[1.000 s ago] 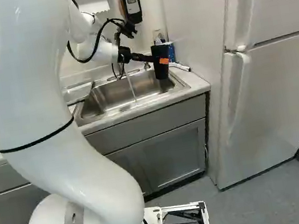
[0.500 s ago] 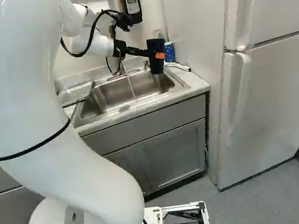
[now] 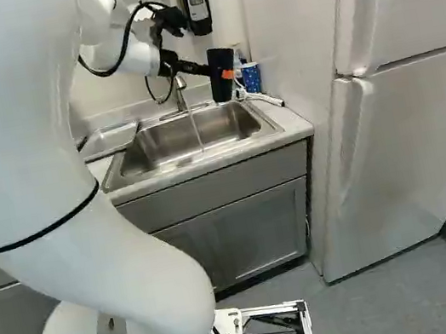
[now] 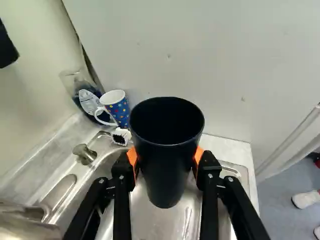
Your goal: Rinse the cup and place it in the tray
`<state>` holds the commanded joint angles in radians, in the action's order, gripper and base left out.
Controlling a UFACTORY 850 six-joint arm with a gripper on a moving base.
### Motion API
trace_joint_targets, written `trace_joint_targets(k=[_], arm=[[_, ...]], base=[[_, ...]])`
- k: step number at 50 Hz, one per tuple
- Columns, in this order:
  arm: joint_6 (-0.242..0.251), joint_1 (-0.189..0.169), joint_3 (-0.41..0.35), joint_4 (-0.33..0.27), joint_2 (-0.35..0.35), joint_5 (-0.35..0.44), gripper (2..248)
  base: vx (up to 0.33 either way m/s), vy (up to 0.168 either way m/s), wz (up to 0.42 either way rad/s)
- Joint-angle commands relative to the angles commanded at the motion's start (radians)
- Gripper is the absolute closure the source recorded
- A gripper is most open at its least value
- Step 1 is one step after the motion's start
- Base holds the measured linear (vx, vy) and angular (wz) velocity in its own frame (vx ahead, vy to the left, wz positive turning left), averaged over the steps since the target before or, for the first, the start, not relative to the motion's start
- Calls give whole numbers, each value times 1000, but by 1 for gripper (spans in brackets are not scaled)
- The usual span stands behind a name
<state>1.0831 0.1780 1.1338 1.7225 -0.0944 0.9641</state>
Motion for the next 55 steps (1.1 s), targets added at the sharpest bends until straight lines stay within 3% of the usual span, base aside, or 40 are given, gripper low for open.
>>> trace_joint_targets(k=[55], arm=[[0, 13, -2, -153, 6, -157, 127]], base=[[0, 0, 0]])
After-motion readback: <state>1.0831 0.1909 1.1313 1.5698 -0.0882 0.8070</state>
